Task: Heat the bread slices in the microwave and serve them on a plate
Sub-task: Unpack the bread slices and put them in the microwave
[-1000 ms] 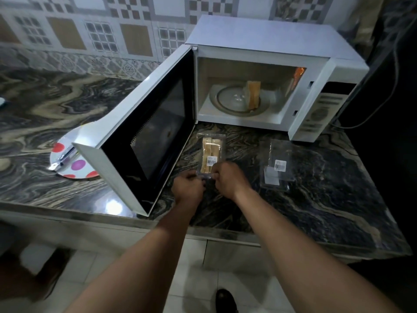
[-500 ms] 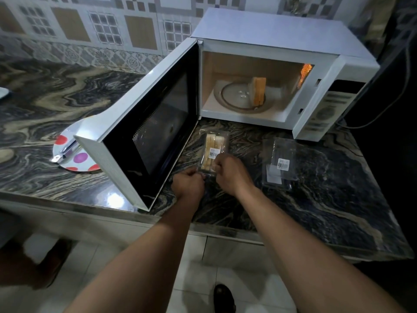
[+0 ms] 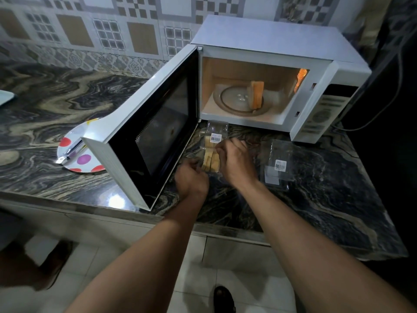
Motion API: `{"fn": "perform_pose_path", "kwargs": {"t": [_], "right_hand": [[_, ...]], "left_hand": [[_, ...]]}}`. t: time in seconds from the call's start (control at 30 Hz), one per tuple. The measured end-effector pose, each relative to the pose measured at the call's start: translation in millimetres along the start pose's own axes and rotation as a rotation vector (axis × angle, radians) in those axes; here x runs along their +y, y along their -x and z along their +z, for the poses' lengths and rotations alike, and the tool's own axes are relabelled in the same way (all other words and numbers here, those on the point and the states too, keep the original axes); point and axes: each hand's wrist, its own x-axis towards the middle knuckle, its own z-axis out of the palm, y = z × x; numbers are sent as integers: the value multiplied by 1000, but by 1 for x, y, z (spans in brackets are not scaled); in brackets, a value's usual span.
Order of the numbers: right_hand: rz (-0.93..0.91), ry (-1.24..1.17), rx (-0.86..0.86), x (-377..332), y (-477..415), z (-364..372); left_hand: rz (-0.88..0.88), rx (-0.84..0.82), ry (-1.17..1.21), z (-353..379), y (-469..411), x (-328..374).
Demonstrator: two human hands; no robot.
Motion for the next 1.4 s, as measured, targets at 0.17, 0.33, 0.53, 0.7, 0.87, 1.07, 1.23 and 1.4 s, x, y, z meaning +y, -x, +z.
{"fn": "perform_pose_path", "kwargs": {"t": [0.17,0.33,0.53,0.7,0.87,1.07,1.23,1.4], "right_hand": [[25,-16,49,-1,-10,-1],[61,-62,66,-1,-20,-12],[418,-221,177,-12,-16,-16],[561,-332,-59,-15,-9,9],[601,-240,-192,-23,-8,26],[597,-29,-206,-26,-16,45],[572,68,-186,-27,-19,50],[585,119,-185,-30,-21,49]], "left_hand": [[333,112,9,0,0,19],[508,36,-70,-2,-15,41],[489,32,-117,-5,-32,61],[423,-14,-90,-6,-48,75],[384,-63,-118,-12,-62,90],[400,-131,-134,-17,-79,103],[417,-154,-151,-19,-87,105],[491,-144,-198,-16,-93,108]]}}
